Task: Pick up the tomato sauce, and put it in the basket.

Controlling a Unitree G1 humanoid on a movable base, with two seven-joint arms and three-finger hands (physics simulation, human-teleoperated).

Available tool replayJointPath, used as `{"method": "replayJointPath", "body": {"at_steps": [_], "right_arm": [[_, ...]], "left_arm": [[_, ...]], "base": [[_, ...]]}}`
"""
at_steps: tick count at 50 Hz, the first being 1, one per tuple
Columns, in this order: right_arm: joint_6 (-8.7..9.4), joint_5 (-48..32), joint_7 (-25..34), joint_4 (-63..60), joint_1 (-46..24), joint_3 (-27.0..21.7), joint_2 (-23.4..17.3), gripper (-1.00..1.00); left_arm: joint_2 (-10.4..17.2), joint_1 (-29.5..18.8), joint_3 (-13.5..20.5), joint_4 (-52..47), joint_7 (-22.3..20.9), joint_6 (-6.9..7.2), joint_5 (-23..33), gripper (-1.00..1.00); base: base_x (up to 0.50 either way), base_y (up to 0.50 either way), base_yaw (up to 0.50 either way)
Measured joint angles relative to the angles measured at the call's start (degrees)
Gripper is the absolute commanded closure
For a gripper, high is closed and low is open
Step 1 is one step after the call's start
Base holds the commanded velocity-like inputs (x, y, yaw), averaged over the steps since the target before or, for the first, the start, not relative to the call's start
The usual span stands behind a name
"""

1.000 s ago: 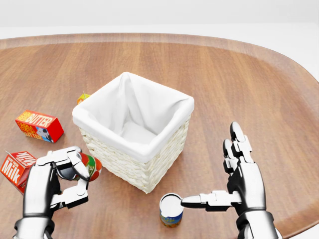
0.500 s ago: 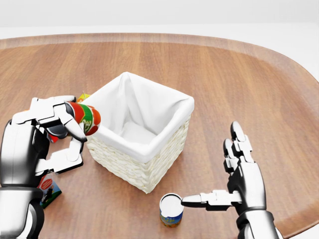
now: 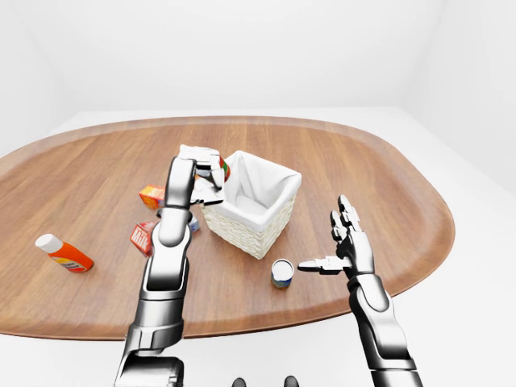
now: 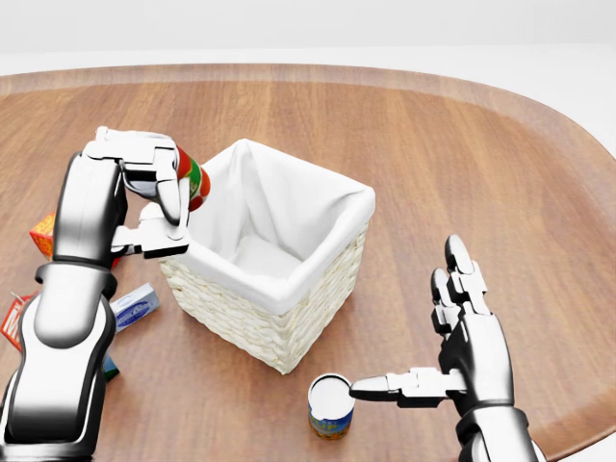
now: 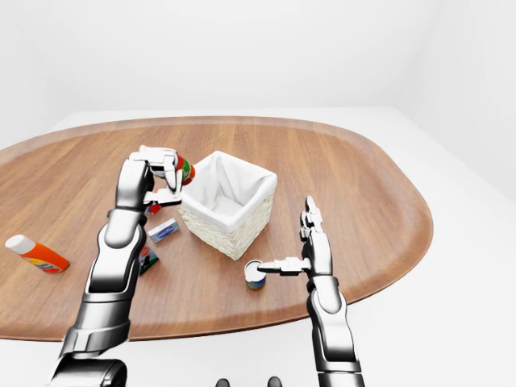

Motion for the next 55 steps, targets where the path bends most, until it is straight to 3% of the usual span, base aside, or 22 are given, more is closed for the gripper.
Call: {"method": "replayJointPath", "body": {"at_steps": [11,35,55], "right_arm": [[0.28,0.2,0.04,-0.23,-0.05,-0.17,-0.07,-1.0],[0.38,0.46,0.14,-0.1,-0.24,-0.41,-0.17,-1.0],[-0.36,0.4,0.27,0.8,-0.26,-0.18,-0.07,-1.0]], "left_arm": [[1.33,-10.45,-0.5,17.45,1.92,-5.08,2.07,1.0],[2.45,-24.68,-1.53,47.51,6.24,-5.15,5.73,1.0],[2.19,-28.55,-1.69,54.9,7.18,-5.15,5.72,1.0]], "base": [[0.0,0.0,0.0],[0.0,0.0,0.0],[0.0,0.0,0.0]]}}
